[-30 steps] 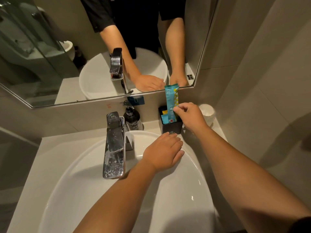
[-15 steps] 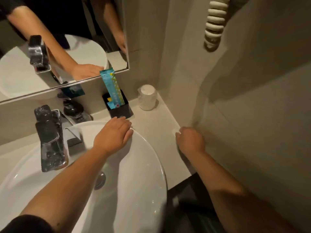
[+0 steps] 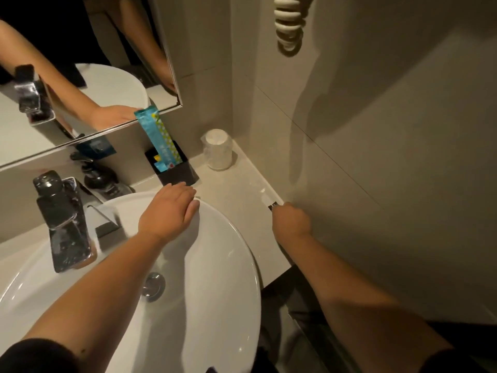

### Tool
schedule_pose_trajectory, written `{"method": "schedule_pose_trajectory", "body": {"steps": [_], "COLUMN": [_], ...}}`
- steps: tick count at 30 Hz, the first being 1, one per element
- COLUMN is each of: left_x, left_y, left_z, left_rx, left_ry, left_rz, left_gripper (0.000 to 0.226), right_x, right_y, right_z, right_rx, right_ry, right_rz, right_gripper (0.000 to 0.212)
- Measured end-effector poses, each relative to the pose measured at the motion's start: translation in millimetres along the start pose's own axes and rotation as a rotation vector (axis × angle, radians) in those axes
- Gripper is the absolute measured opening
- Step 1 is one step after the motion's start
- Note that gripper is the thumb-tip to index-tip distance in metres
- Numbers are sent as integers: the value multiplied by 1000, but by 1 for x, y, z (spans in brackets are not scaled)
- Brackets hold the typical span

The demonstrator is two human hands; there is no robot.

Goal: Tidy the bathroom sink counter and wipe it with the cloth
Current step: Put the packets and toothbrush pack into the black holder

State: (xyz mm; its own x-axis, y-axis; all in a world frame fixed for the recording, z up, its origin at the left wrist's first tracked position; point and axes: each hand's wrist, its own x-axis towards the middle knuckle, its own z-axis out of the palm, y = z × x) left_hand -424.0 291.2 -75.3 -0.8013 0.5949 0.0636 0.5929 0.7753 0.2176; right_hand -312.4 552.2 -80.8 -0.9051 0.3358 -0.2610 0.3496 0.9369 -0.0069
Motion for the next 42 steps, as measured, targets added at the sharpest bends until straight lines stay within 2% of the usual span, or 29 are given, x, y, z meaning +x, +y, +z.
{"method": "schedule_pose_trajectory", "body": {"steps": [5,11,14,17,20,24,30,37,42], "left_x": [0,0,-1,-1,-1,-1,0,2,2], "left_y": [1,1,1,2,4,5,1,1,-1], "left_z": [-2,-2,-2,-4,-8,-10,-5,-3,2], "left_rx": [-1,-8,-18,-25,-31,-32,-18,-13,-7], "left_ry": [-11,-9,-12,-13,-17,-11,17,34,51], "left_rz": [-3,-3,-14,-21,-15,-2,26,45,43], "left_gripper": [52,49,48,47,42,40,39,43,40], "right_x": [6,26,33,31,33,54,93,115,125], "right_y": [4,8,7,1,-21,-72,-150,-178,-175], "right_z": [0,0,-10,-40,-84,-136,-153,-114,-88], "right_rx": [202,389,686,1046,1285,1425,1438,1142,972], "right_ry": [28,-155,-252,-241,-195,-128,-101,-127,-132], "right_rz": [88,228,273,280,147,-94,-313,-362,-340], "right_gripper": [19,11,20,17,13,20,14,8,16]}}
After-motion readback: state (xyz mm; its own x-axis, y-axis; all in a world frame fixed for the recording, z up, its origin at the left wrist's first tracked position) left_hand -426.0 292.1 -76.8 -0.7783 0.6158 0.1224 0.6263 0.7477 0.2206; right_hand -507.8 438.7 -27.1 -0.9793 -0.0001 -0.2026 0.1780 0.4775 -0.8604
